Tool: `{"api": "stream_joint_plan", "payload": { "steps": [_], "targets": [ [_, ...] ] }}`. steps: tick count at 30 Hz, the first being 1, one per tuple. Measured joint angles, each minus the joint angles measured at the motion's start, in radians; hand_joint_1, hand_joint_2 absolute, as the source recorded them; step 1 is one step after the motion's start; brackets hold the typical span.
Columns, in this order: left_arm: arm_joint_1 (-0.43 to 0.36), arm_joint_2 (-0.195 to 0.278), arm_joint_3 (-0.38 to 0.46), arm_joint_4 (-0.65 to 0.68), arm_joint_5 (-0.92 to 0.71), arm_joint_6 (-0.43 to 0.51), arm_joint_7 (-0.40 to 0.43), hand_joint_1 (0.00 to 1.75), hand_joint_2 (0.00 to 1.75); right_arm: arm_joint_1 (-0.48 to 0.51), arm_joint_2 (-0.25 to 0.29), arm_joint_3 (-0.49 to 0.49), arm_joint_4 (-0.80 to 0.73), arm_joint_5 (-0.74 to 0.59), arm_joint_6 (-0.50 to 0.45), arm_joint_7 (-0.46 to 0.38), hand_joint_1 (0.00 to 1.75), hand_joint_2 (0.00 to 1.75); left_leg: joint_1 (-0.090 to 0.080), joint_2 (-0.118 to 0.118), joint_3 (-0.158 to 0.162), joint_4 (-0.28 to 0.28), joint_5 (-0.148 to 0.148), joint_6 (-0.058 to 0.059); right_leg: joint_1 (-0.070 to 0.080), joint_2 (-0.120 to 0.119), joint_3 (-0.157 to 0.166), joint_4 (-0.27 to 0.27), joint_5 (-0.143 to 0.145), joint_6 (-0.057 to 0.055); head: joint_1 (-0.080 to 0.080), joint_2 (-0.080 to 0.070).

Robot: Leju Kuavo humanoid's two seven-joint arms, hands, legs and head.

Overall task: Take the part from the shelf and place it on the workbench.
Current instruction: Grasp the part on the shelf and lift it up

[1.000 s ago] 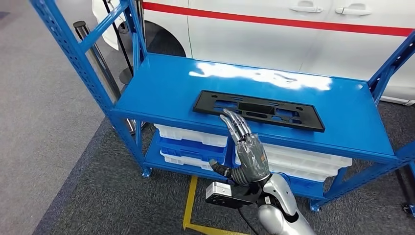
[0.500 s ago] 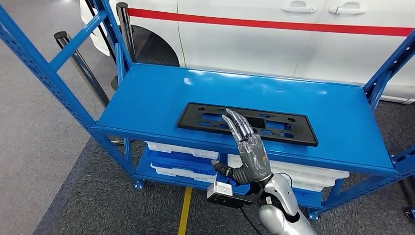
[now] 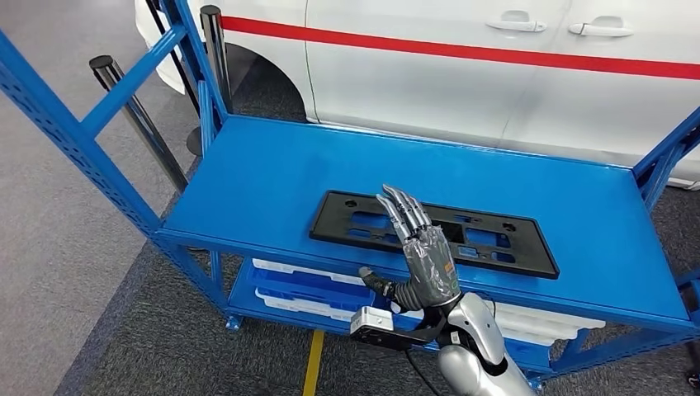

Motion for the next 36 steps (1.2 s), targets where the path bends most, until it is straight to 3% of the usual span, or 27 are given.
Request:
{"api": "stream_joint_plan", "payload": {
  "steps": [5,7,9,10,11,12,14,16,19,21,24,25,26,27,30,32,34,36],
  "targets": [
    [-0.004,0.000,0.000,0.000,0.001,0.026,0.013,0.00,0.00,0.000,-0.006,-0.001,0.001,0.010,0.012,0.008,0.00,1.75,-0.002,0.002,0.003,0.024,-0.026,-0.027,0.001,-0.001,0.021,-0.038,0.005,-0.031,-0.003,0.000],
    [-0.007,-0.001,0.000,0.000,-0.002,0.042,0.018,0.00,0.00,-0.001,-0.006,-0.002,0.001,0.012,0.016,0.009,0.00,1.75,0.002,0.003,-0.036,0.105,-0.068,-0.037,-0.001,-0.002,0.033,-0.044,0.000,-0.040,-0.005,0.000],
    [-0.007,-0.001,0.000,0.000,-0.004,0.054,0.020,0.00,0.00,0.000,-0.008,-0.002,0.002,0.013,0.020,0.011,0.00,1.75,0.005,0.003,-0.108,0.224,-0.116,-0.044,0.000,-0.003,0.036,-0.045,-0.005,-0.046,-0.006,0.000],
    [-0.006,-0.001,0.000,0.000,-0.007,0.060,0.021,0.00,0.00,0.000,-0.009,-0.002,0.002,0.014,0.023,0.013,0.00,1.75,0.006,0.003,-0.135,0.261,-0.123,-0.046,0.001,-0.003,0.037,-0.044,-0.007,-0.048,-0.006,0.000],
    [-0.005,-0.001,0.000,0.000,-0.009,0.066,0.023,0.00,0.00,0.001,-0.011,-0.002,0.003,0.015,0.027,0.016,0.00,1.75,0.006,0.003,-0.147,0.265,-0.111,-0.045,0.002,-0.002,0.039,-0.044,-0.009,-0.048,-0.006,0.000],
    [-0.005,-0.001,0.000,0.000,-0.012,0.070,0.026,0.00,0.00,0.001,-0.012,-0.002,0.003,0.017,0.033,0.018,0.00,1.75,0.006,0.003,-0.141,0.232,-0.078,-0.043,0.003,-0.001,0.043,-0.043,-0.012,-0.048,-0.006,0.000],
    [-0.005,-0.001,0.000,0.000,-0.015,0.076,0.031,0.00,0.00,0.001,-0.017,-0.002,0.003,0.023,0.049,0.023,0.00,1.75,0.003,0.004,-0.099,0.107,0.006,-0.032,0.005,0.001,0.051,-0.043,-0.017,-0.045,-0.005,0.000],
    [-0.007,-0.001,0.000,0.000,-0.016,0.080,0.034,0.00,0.00,0.001,-0.024,-0.002,0.004,0.028,0.064,0.028,0.00,1.75,-0.004,0.004,-0.071,0.022,0.037,-0.019,0.005,0.000,0.051,-0.044,-0.018,-0.037,-0.006,0.000],
    [-0.005,-0.003,0.000,0.000,-0.018,0.083,0.035,0.00,0.00,0.001,-0.033,-0.002,0.004,0.031,0.072,0.031,0.00,1.75,-0.007,0.004,-0.064,0.002,0.047,-0.005,0.004,-0.001,0.050,-0.046,-0.019,-0.019,-0.006,0.000],
    [-0.006,-0.004,0.000,0.000,-0.021,0.084,0.036,0.00,0.00,-0.002,-0.041,-0.002,0.005,0.033,0.089,0.034,0.00,1.75,-0.001,0.005,-0.054,-0.013,0.056,0.004,0.004,-0.001,0.041,-0.019,-0.041,-0.008,-0.006,0.000],
    [-0.009,-0.006,0.000,0.000,-0.023,0.084,0.037,0.00,0.00,-0.009,-0.061,-0.001,0.013,0.040,0.137,0.039,0.00,1.75,0.001,0.006,-0.050,-0.020,0.059,0.013,-0.001,-0.002,-0.037,0.147,-0.125,0.006,-0.005,0.000],
    [-0.009,-0.006,0.000,0.000,-0.025,0.083,0.038,0.00,0.00,-0.011,-0.069,0.000,0.018,0.043,0.154,0.041,0.00,1.75,0.001,0.006,-0.051,-0.019,0.058,0.013,-0.004,-0.002,-0.062,0.196,-0.139,0.010,-0.005,0.000],
    [-0.009,-0.007,0.000,0.000,-0.026,0.083,0.039,0.00,0.00,-0.014,-0.078,0.001,0.025,0.045,0.170,0.043,0.00,1.75,0.002,0.005,-0.051,-0.017,0.057,0.013,-0.007,-0.002,-0.072,0.215,-0.135,0.013,-0.005,0.000],
    [-0.008,-0.007,0.000,0.000,-0.027,0.083,0.040,0.00,0.00,-0.019,-0.087,0.002,0.031,0.046,0.183,0.044,0.00,1.75,0.002,0.004,-0.051,-0.015,0.056,0.012,-0.010,-0.002,-0.062,0.192,-0.112,0.016,-0.005,0.000],
    [-0.009,-0.007,0.000,0.000,-0.031,0.083,0.041,0.00,0.00,-0.041,-0.114,0.005,0.047,0.045,0.215,0.050,0.00,1.75,0.002,0.001,-0.054,0.002,0.046,0.001,-0.013,-0.003,0.027,0.013,-0.030,0.014,-0.005,0.000],
    [-0.009,-0.007,0.000,0.000,-0.032,0.083,0.041,0.00,0.00,-0.051,-0.131,0.005,0.057,0.043,0.233,0.054,0.00,1.75,-0.001,0.001,-0.058,0.010,0.041,-0.009,-0.009,-0.002,0.050,-0.037,-0.023,0.006,-0.006,0.000],
    [-0.008,-0.007,0.000,0.000,-0.032,0.083,0.042,0.00,0.00,-0.055,-0.146,0.006,0.065,0.041,0.244,0.057,0.00,1.75,0.000,0.001,-0.060,0.010,0.040,-0.019,-0.007,-0.002,0.050,-0.041,-0.020,-0.006,-0.006,0.000],
    [-0.008,-0.007,0.000,0.000,-0.032,0.083,0.042,0.00,0.00,-0.061,-0.157,0.006,0.072,0.041,0.247,0.058,0.00,1.75,0.003,0.002,-0.071,0.038,0.018,-0.030,-0.010,-0.003,0.052,-0.047,-0.016,-0.019,-0.007,0.000]
  ]
}}
